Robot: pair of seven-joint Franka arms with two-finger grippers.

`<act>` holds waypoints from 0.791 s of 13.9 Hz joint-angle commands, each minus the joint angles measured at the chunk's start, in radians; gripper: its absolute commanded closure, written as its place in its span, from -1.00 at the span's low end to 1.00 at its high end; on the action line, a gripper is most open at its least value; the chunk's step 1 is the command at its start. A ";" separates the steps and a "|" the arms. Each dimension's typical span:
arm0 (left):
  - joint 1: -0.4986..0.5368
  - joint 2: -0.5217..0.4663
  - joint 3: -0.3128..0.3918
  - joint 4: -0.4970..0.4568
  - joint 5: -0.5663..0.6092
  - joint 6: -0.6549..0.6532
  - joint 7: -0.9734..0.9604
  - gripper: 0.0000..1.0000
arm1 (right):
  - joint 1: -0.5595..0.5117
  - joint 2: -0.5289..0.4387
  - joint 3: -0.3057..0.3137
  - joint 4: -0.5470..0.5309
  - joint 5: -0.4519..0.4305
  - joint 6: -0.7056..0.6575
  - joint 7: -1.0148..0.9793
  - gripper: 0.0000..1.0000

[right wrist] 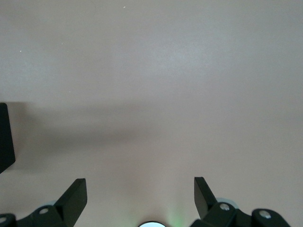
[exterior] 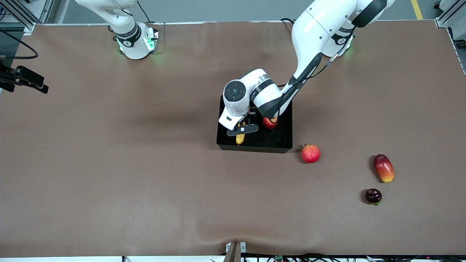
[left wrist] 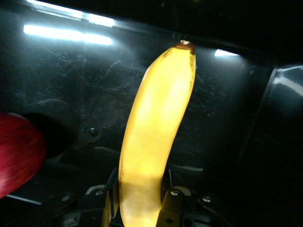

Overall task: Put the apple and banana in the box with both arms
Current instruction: 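Lower the banana into the box and open the left gripper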

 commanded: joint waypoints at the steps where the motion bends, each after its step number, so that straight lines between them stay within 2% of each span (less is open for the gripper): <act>1: -0.006 0.031 0.002 0.015 0.025 0.012 -0.025 0.00 | -0.009 0.000 0.011 0.014 0.001 -0.004 0.012 -1.00; 2: -0.007 0.029 0.012 0.015 0.027 0.012 -0.025 -0.99 | -0.011 0.000 0.009 0.014 0.001 -0.004 0.012 -1.00; 6: 0.024 -0.026 0.019 0.026 0.025 -0.044 -0.028 -1.00 | -0.011 0.000 0.009 0.014 0.001 -0.010 0.013 -1.00; 9: 0.111 -0.165 0.025 0.069 0.027 -0.178 0.023 -1.00 | -0.011 0.000 0.009 0.014 0.001 -0.007 0.015 -1.00; 11: 0.199 -0.271 0.022 0.070 0.022 -0.232 0.122 -1.00 | -0.009 0.001 0.009 0.014 0.001 -0.005 0.015 -1.00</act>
